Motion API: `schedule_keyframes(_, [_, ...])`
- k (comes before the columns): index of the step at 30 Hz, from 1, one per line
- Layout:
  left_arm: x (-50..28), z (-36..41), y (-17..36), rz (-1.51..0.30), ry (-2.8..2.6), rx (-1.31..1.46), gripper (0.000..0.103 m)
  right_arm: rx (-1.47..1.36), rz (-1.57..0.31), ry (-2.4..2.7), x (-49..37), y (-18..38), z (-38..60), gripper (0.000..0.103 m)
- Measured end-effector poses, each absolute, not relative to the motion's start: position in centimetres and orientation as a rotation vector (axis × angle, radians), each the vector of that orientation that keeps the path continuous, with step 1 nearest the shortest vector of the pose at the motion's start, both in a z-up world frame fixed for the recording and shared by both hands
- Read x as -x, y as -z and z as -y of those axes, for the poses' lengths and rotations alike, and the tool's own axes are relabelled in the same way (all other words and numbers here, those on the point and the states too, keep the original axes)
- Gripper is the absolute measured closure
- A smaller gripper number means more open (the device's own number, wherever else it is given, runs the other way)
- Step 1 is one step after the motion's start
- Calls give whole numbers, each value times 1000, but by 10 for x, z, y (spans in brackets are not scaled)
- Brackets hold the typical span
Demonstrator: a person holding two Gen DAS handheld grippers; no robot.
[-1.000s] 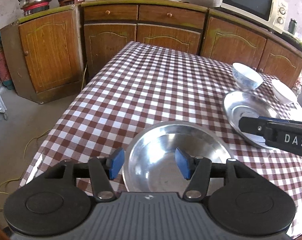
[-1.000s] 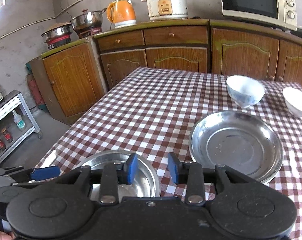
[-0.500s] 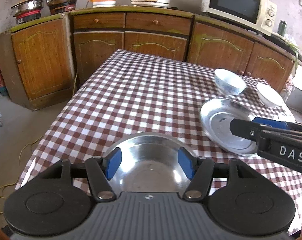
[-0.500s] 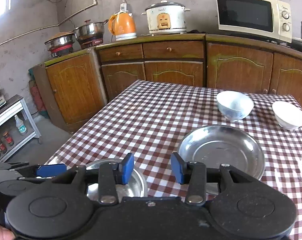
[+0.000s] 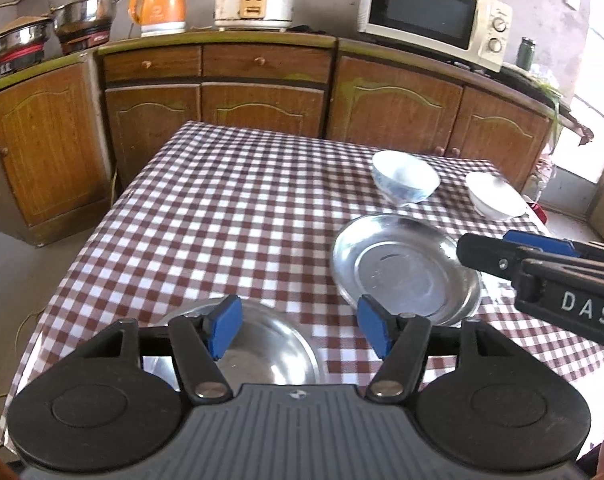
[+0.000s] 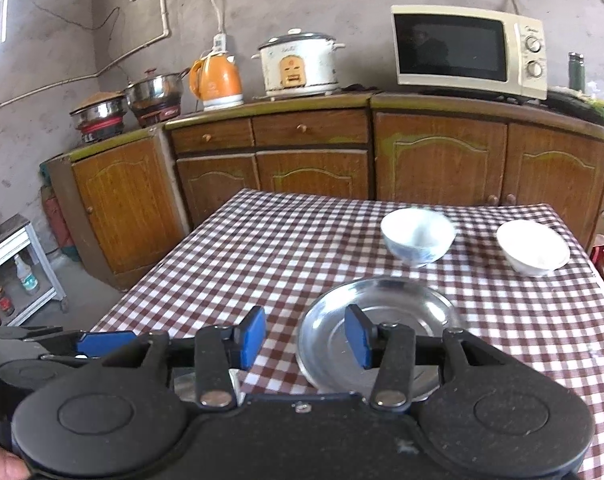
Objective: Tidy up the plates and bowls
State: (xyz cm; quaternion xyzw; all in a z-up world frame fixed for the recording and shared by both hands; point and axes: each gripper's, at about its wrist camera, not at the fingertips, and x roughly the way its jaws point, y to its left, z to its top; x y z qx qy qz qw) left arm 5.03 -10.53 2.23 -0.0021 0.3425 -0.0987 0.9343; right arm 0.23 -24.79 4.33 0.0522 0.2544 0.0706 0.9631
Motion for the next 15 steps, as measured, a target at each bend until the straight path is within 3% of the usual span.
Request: schedule_keyframes(15, [-58, 157, -45, -665, 295, -26, 36, -111, -462, -66, 8, -69, 310, 45])
